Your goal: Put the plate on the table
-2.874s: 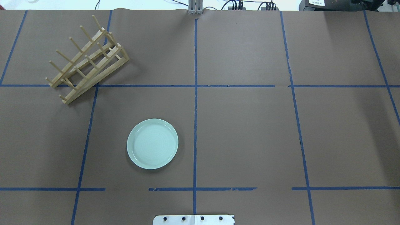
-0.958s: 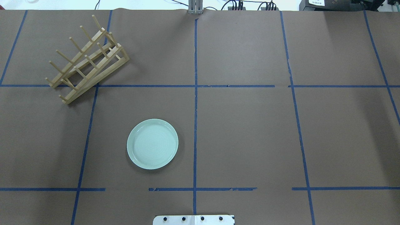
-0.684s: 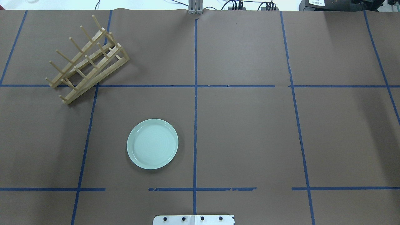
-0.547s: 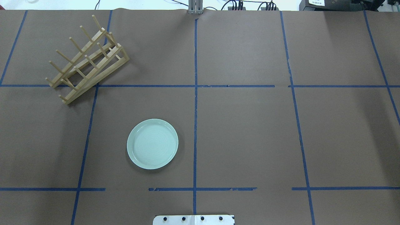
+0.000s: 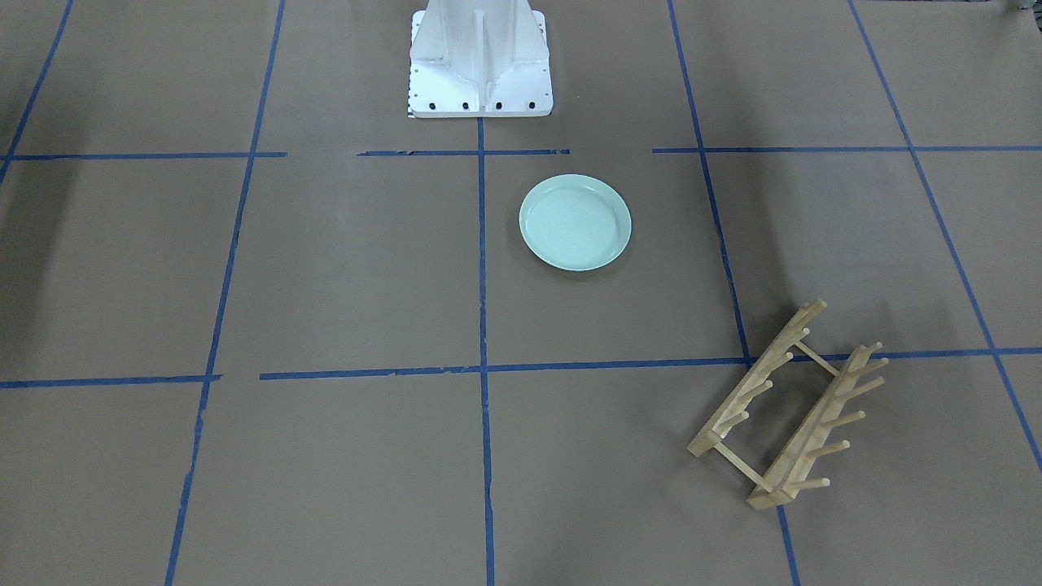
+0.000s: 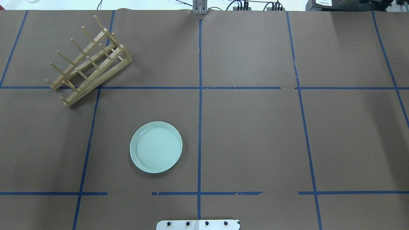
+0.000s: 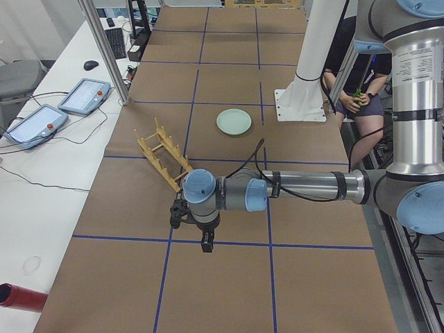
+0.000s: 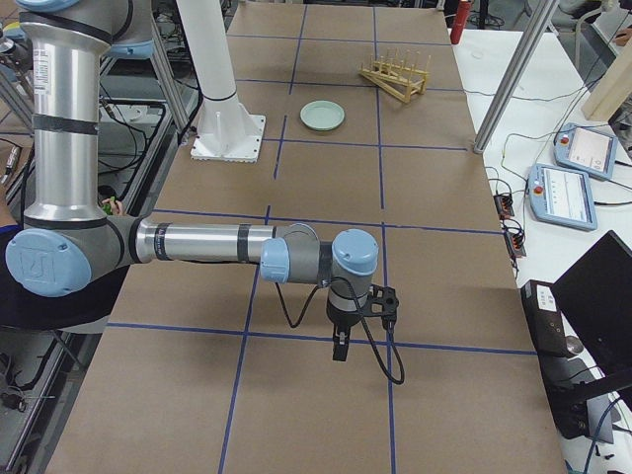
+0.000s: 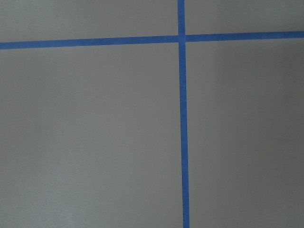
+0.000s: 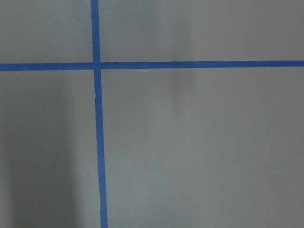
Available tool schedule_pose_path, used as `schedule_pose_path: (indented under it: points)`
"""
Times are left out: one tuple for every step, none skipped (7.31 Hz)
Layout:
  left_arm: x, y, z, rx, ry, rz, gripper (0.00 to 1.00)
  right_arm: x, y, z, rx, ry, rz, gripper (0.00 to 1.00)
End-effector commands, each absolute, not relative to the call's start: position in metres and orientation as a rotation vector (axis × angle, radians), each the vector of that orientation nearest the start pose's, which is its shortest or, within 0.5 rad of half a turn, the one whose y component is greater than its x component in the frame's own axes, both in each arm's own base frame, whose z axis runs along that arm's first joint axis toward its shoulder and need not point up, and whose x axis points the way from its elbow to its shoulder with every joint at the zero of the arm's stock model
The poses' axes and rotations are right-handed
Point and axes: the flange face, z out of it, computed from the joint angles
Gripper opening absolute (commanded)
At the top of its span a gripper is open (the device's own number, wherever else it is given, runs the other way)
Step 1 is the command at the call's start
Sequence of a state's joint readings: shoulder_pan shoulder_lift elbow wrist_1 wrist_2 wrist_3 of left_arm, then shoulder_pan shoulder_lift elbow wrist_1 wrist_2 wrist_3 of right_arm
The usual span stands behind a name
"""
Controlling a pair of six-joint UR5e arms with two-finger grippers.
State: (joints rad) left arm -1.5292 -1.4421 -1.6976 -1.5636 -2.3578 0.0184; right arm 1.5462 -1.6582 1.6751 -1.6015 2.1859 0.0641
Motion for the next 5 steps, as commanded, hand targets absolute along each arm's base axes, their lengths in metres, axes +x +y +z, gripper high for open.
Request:
schedule_pose_path:
  points:
    - [-0.0443,-0.4413,0.6527,-0.011,0.79,0.056,1.0,0.0647,-0.4553,0.662,-0.041,-0.614,0.043,1.0]
    - [-0.0443,-0.4416,0.6522,-0.006,0.79,0.058,1.0,0.0647,-0.4553,0.662,-0.04,-0.614,0.041,1.0]
    - [-0.0443,-0.4425,0.6514,-0.003,0.79,0.059,1.0,0.0647,-0.4553,0.662,-0.04,-0.614,0.041,1.0]
    - [-0.0441,-0.4454,0.6489,0.0,0.79,0.059,1.0,0.0647,-0.4553,0.662,-0.04,-0.614,0.041,1.0]
    - [-0.0441,-0.4481,0.6465,0.003,0.789,0.061,1.0,0.0647,-0.4553,0.662,-0.04,-0.614,0.041,1.0]
